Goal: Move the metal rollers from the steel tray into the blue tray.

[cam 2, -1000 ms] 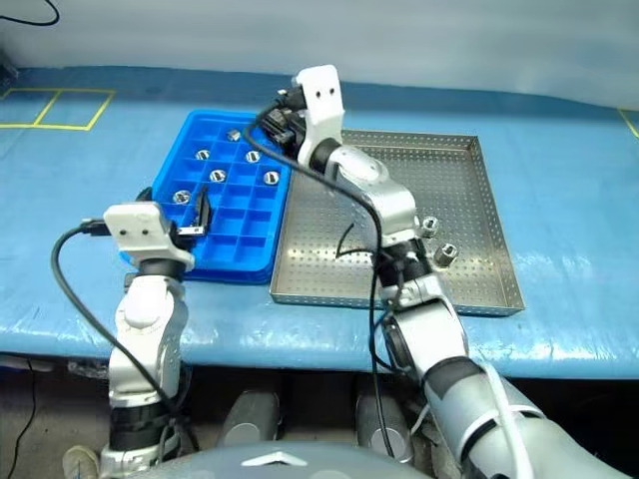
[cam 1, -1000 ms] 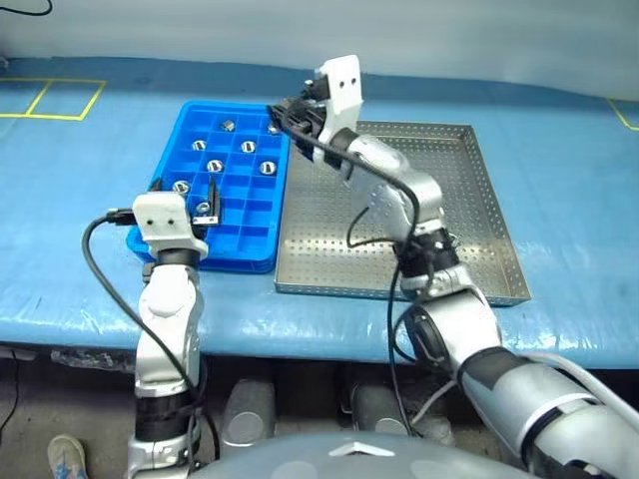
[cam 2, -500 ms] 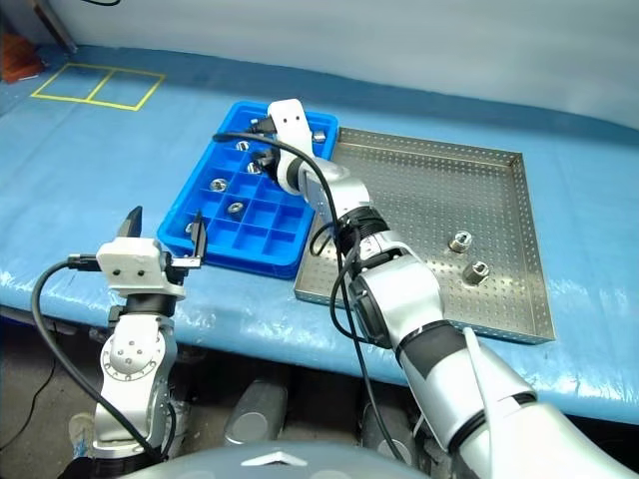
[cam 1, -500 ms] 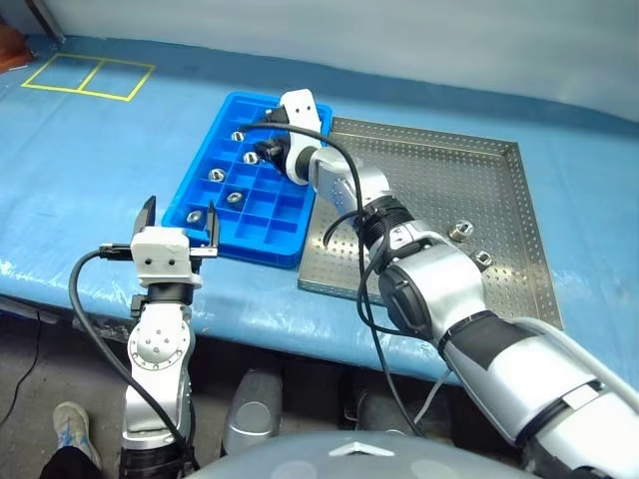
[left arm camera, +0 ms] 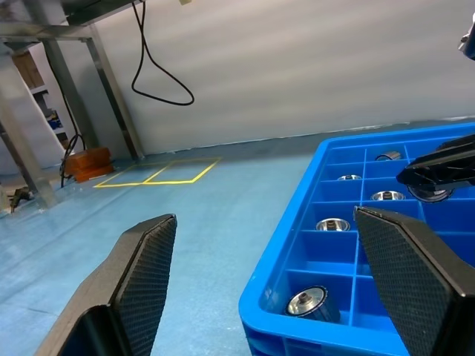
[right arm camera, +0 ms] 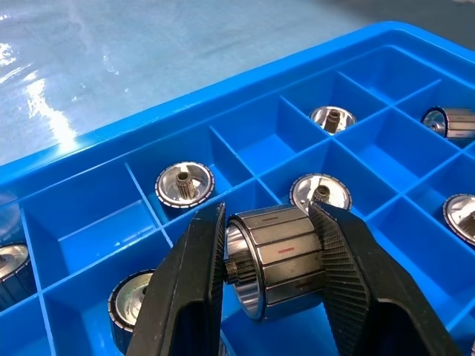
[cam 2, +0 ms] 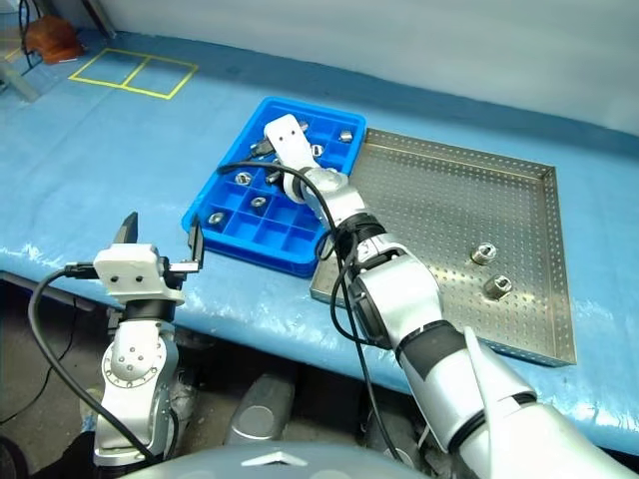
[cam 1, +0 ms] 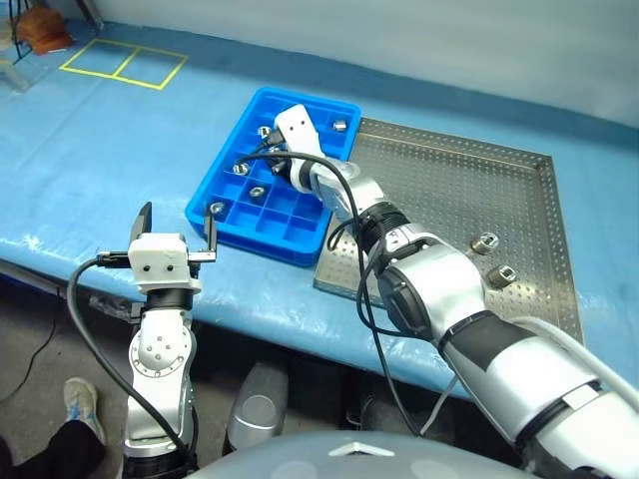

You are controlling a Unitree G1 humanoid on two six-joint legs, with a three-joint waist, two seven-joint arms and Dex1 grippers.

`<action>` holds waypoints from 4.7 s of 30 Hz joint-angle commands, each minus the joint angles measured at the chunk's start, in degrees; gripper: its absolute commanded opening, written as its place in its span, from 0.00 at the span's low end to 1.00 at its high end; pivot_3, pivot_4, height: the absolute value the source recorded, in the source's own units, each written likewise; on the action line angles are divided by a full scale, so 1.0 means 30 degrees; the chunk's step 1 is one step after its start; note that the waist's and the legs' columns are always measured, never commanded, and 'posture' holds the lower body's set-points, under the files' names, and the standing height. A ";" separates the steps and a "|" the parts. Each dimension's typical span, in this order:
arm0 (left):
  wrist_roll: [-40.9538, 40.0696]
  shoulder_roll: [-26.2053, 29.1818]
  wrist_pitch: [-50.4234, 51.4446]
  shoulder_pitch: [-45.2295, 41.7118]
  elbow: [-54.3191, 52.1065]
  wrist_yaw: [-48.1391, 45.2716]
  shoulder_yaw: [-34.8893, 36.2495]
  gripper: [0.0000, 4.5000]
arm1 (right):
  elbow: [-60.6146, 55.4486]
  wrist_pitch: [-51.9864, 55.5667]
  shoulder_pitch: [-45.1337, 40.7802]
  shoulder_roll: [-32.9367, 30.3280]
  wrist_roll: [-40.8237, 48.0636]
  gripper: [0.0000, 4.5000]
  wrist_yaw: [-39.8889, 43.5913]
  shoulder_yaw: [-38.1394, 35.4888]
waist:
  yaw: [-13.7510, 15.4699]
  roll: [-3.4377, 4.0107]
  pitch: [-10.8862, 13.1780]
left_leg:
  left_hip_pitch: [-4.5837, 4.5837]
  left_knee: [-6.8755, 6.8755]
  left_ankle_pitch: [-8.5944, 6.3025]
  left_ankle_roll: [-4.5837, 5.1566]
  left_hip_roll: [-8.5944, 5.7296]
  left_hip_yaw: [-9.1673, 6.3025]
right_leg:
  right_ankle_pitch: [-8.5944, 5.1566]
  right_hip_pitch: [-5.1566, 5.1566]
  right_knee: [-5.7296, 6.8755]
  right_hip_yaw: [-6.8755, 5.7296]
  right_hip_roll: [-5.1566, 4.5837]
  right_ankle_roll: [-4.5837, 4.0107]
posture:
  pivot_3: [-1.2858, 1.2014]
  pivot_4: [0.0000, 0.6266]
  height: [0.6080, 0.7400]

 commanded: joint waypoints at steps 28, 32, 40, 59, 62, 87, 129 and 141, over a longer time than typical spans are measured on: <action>-0.0206 -0.0078 -0.0324 -0.0677 -0.0466 -0.0230 -0.0431 0.93 | 0.0135 0.0692 0.0561 -0.1817 -0.2332 0.31 0.0058 0.0533 | 0.1325 0.0000 -0.0009 | -0.0036 0.0042 -0.0007 -0.0015 0.0005 0.0026 | 0.0024 -0.0033 0.0001 0.0000 -0.0002 -0.0033 | 0.71 0.24 1.00; -0.0245 -0.0032 -0.0272 -0.0969 -0.0252 -0.0315 -0.0533 0.93 | -0.0016 0.0993 0.0691 -0.2056 -0.2145 0.31 0.0387 0.0369 | 0.1303 0.0005 -0.0012 | -0.0034 0.0045 -0.0006 -0.0017 0.0007 0.0033 | 0.0033 -0.0034 0.0004 0.0001 -0.0001 -0.0038 | 0.69 0.24 1.00; -0.0449 0.0137 -0.0330 -0.2083 0.0358 -0.0900 -0.0802 0.94 | -0.1732 -0.0734 0.1164 -0.2144 -0.0528 0.83 0.2137 -0.1046 | 0.0978 0.0009 -0.0010 | -0.0030 0.0046 -0.0004 -0.0019 0.0010 0.0040 | 0.0055 -0.0027 -0.0001 0.0004 0.0003 -0.0050 | 0.67 0.24 1.00; -0.1056 0.0630 0.0118 -0.8716 0.6152 -0.4007 -0.3417 0.94 | -2.1062 0.6061 1.0583 -0.5831 0.0742 0.83 -0.0588 -0.2171 | -0.3186 0.0021 -0.0027 | -0.0007 0.0103 0.0006 -0.0008 -0.0010 0.0064 | 0.0113 0.0031 0.0030 0.0086 -0.0014 -0.0024 | 0.56 0.24 1.00; -0.1227 0.0232 -0.0218 -0.9516 0.6991 -0.4361 -0.3885 0.94 | -2.2937 0.7138 1.1861 -0.5928 0.1033 0.83 -0.1257 -0.2656 | -0.4028 0.0023 -0.0027 | 0.0110 0.0080 0.0004 -0.0004 -0.0008 0.0084 | 0.0110 0.0133 0.0024 0.0114 -0.0011 -0.0023 | 0.55 0.24 1.00; -0.1316 0.0253 -0.0779 -0.8287 0.6956 -0.4734 -0.3771 0.94 | -2.7317 1.6374 1.6876 -0.8204 0.3462 0.83 -0.1365 -0.5395 | -0.5439 0.0024 -0.0027 | 0.0212 0.0115 0.0036 0.0057 -0.0035 0.0086 | 0.0081 0.0252 0.0016 0.0161 -0.0022 0.0126 | 0.55 0.24 1.00; 0.0126 -0.0585 0.0019 0.1993 -0.2225 0.0074 -0.0029 0.94 | -1.8067 0.8132 0.8793 -0.2723 0.3834 0.38 0.6095 0.3890 | -0.1043 -0.0002 -0.0009 | 0.0178 0.0070 0.0035 0.0059 -0.0025 0.0066 | -0.0001 0.0196 -0.0018 0.0108 -0.0018 0.0001 | 0.74 0.24 1.00; 0.0254 -0.0331 0.0073 0.1811 -0.2085 -0.0075 -0.0063 0.94 | -1.5821 0.7056 0.8970 -0.3189 0.1490 0.38 0.6081 0.4869 | 0.1649 -0.0003 -0.0011 | 0.0016 0.0051 0.0011 0.0010 0.0001 0.0143 | 0.0029 -0.0031 -0.0007 0.0117 -0.0008 0.0053 | 0.73 0.24 1.00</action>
